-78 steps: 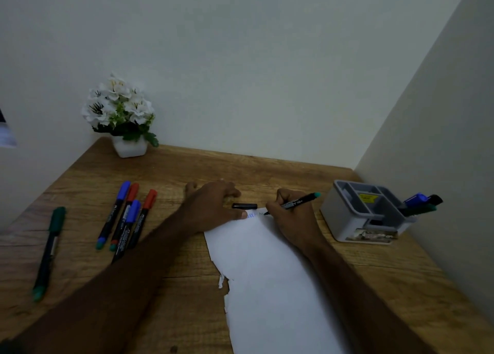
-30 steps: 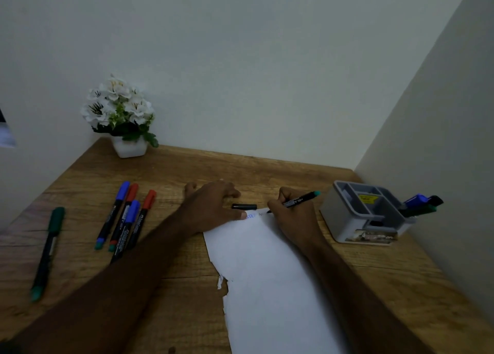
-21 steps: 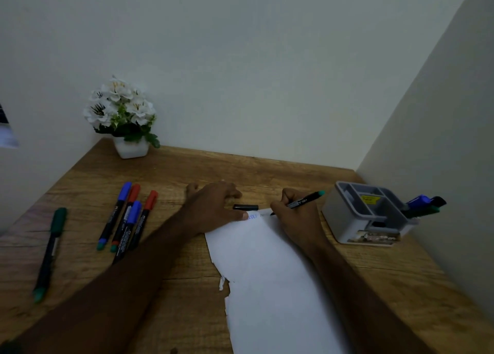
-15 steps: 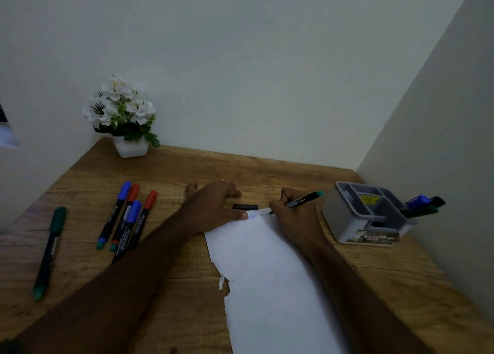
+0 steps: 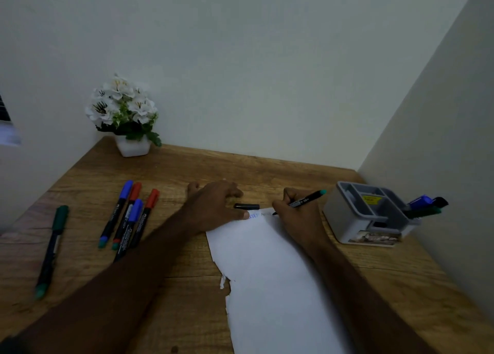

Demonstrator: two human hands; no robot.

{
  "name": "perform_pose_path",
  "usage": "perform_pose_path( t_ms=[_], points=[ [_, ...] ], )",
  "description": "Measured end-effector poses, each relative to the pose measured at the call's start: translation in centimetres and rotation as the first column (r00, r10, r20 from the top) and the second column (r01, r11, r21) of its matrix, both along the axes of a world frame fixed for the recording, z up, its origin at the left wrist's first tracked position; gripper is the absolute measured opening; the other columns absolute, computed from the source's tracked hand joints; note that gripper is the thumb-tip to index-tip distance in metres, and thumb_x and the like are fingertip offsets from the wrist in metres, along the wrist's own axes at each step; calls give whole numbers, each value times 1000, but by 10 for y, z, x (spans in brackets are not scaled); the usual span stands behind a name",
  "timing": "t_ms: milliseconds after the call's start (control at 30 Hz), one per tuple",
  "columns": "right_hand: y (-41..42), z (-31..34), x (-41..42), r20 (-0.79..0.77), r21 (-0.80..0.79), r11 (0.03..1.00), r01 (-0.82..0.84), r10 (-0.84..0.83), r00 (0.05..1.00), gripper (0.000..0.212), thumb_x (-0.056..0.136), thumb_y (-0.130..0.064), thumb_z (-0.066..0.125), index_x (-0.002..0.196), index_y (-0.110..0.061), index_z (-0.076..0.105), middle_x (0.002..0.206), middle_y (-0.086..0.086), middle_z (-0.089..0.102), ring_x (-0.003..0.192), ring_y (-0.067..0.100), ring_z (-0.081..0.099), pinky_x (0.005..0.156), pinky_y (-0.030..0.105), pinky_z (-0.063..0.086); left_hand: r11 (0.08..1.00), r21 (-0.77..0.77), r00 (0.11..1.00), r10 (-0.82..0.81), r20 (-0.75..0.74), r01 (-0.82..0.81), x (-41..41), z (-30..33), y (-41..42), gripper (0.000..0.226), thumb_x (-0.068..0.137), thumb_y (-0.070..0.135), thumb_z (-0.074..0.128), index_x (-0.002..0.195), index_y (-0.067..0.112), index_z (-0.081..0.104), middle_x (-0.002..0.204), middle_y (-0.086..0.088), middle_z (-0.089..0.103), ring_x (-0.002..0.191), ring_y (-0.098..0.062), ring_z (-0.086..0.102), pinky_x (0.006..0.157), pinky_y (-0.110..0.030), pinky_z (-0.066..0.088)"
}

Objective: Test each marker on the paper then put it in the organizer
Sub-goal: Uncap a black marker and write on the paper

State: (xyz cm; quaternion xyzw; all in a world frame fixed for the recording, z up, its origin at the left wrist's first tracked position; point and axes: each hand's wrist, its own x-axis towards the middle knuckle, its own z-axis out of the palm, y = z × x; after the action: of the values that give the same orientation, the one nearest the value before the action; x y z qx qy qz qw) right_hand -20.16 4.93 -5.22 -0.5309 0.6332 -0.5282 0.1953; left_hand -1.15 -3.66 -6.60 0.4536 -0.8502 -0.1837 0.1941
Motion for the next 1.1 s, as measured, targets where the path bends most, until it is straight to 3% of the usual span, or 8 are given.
perform_pose_path(
  t_ms=[400, 600, 767, 867, 1000, 1100],
  points=[
    [1, 2, 0, -22, 1, 1000, 27, -27, 999, 40, 76, 5, 62, 55, -18, 36, 48, -8, 36, 44, 1, 31, 41, 14, 27, 1000, -4, 1000, 9, 1, -9, 0, 0, 0, 60, 75, 67, 64, 128, 39, 55, 149, 14, 43, 141, -9, 30, 114, -53, 5],
    [2, 4, 2, -37, 9, 1000, 29, -29, 999, 34, 77, 4, 62, 58, -13, 39, 52, 0, 37, 46, 4, 31, 42, 14, 26, 1000, -4, 1000, 6, 20, -5, 0, 1, 1, 59, 76, 68, 62, 127, 39, 55, 149, 14, 42, 143, -9, 28, 114, -55, 6],
    [9, 9, -1, 51, -10, 998, 63, -63, 997, 27, 83, -1, 58, 64, -11, 42, 57, -1, 44, 52, 3, 45, 49, 13, 36, 1000, -3, 1000, 10, 7, -10, 1, 4, 4, 59, 76, 66, 63, 127, 38, 57, 146, 16, 45, 139, -9, 33, 113, -52, 6],
    [10, 12, 1, 111, -23, 999, 25, -22, 994, 24, 87, 1, 54, 68, -12, 48, 62, 2, 54, 61, 8, 51, 58, 17, 40, 1000, -25, 1000, -3, 10, 3, 0, 6, 8, 53, 79, 63, 62, 125, 38, 58, 143, 16, 47, 138, -9, 34, 113, -54, 7],
    [13, 13, 7, -8, -43, 999, -20, 20, 1000, 17, 82, 5, 60, 67, -1, 58, 71, 13, 63, 67, 8, 57, 62, 20, 41, 995, -103, 1000, -10, -5, 9, -4, 9, 13, 33, 87, 53, 59, 115, 37, 66, 133, 16, 56, 131, -11, 41, 109, -59, 11],
    [13, 12, 6, -58, -77, 997, -20, 15, 998, 17, 81, 7, 61, 64, 3, 61, 72, 16, 64, 76, 24, 63, 68, 38, 45, 989, -148, 998, -16, -61, 6, -4, 10, 16, 18, 87, 46, 61, 100, 37, 71, 118, 18, 64, 122, -10, 46, 105, -57, 16]
  ],
)
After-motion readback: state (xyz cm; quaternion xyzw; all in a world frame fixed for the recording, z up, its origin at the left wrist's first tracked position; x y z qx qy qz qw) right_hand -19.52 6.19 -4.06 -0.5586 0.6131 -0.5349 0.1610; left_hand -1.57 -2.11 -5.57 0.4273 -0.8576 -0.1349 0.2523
